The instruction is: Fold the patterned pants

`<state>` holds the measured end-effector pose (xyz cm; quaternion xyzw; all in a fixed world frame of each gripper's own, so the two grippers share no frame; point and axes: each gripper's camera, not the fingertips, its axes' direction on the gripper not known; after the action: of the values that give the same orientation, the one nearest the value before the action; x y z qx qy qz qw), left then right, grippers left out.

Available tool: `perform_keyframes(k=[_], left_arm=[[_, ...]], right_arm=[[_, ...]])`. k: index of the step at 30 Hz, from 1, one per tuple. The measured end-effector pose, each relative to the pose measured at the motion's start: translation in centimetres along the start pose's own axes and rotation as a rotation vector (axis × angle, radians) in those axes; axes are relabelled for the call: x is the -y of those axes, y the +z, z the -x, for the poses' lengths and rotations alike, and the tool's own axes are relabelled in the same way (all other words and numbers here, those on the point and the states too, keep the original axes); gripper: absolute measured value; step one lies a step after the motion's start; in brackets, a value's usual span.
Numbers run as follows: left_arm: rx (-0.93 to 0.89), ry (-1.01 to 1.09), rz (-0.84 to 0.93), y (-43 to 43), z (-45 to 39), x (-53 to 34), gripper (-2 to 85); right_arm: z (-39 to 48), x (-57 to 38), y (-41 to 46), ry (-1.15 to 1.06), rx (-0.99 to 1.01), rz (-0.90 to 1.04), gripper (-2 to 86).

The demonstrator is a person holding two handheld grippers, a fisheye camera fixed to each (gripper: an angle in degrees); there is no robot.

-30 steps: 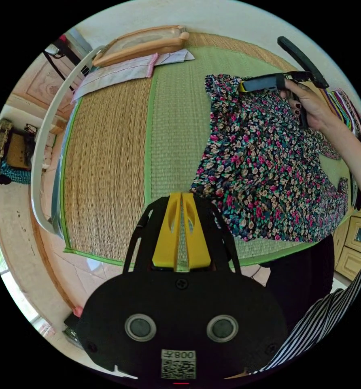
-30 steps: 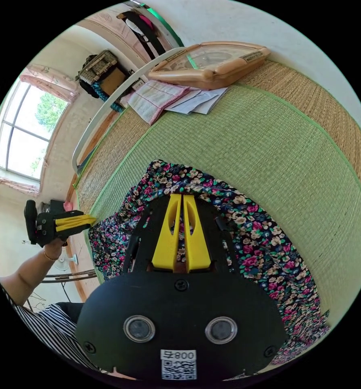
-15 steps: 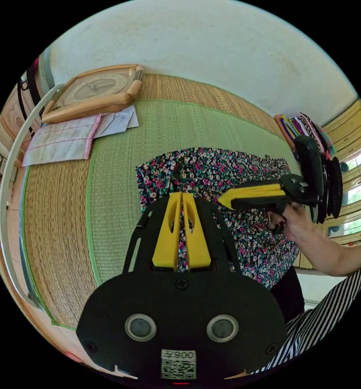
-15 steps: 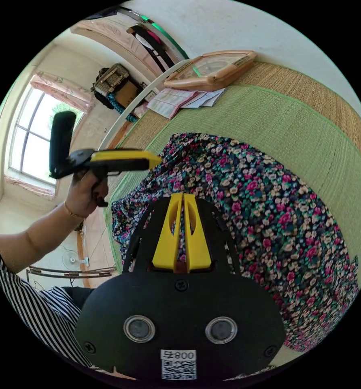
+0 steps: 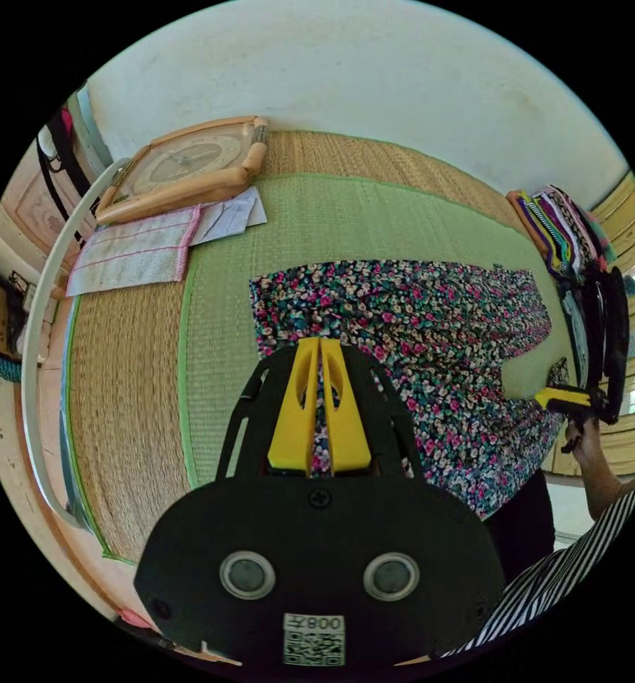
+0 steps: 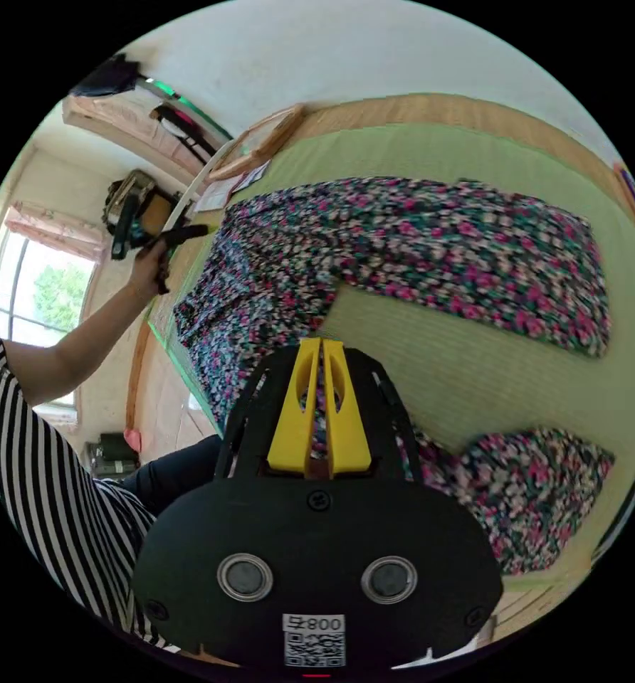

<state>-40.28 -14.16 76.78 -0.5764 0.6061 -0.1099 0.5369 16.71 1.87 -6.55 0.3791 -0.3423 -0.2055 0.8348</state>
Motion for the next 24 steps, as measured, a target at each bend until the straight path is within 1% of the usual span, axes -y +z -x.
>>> perform_keyframes(k=[2, 4, 6, 8, 10, 13, 14, 17, 19, 22, 24], left_arm=[[-0.188, 0.056, 0.046, 1.3, -3.7, -1.3, 0.3], [-0.311, 0.103, 0.103, 2.9, -6.8, -2.0, 0.5], [-0.386, 0.156, 0.163, 4.5, -10.1, -2.3, 0.7], [-0.452, 0.235, 0.211, 6.2, -14.5, -2.2, 1.1], [-0.453, 0.297, 0.245, 7.3, -17.6, -1.7, 1.4], [-0.379, 0.366, 0.272, 8.9, -21.5, -0.7, 1.4], [-0.34, 0.375, 0.297, 9.7, -22.6, -0.4, 1.1], [-0.298, 0.379, 0.32, 10.8, -24.7, 0.3, 0.6], [-0.296, 0.375, 0.333, 11.1, -25.5, 0.7, 0.5], [-0.252, 0.357, 0.311, 11.0, -27.0, 1.3, 0.3], [-0.286, 0.355, 0.3, 11.1, -27.9, 1.5, 0.2]], right_arm=[[-4.5, -3.3, -5.2, 0.163, -0.124, -0.053, 4.0], [-7.4, -6.0, -8.6, 0.278, -0.206, -0.07, 5.3], [-9.1, -8.7, -11.4, 0.357, -0.261, -0.082, 6.0], [-10.3, -11.5, -13.9, 0.428, -0.392, -0.057, 6.6], [-10.9, -13.0, -15.4, 0.463, -0.432, -0.062, 6.7], [-12.2, -14.4, -17.8, 0.51, -0.464, -0.087, 7.1], [-12.8, -14.7, -18.2, 0.523, -0.505, -0.062, 7.2], [-14.0, -15.3, -19.2, 0.591, -0.588, 0.001, 6.9], [-14.0, -15.9, -20.3, 0.593, -0.598, -0.005, 6.9], [-13.9, -16.6, -22.0, 0.576, -0.548, -0.031, 7.7], [-13.5, -16.7, -22.8, 0.551, -0.566, -0.031, 8.1]])
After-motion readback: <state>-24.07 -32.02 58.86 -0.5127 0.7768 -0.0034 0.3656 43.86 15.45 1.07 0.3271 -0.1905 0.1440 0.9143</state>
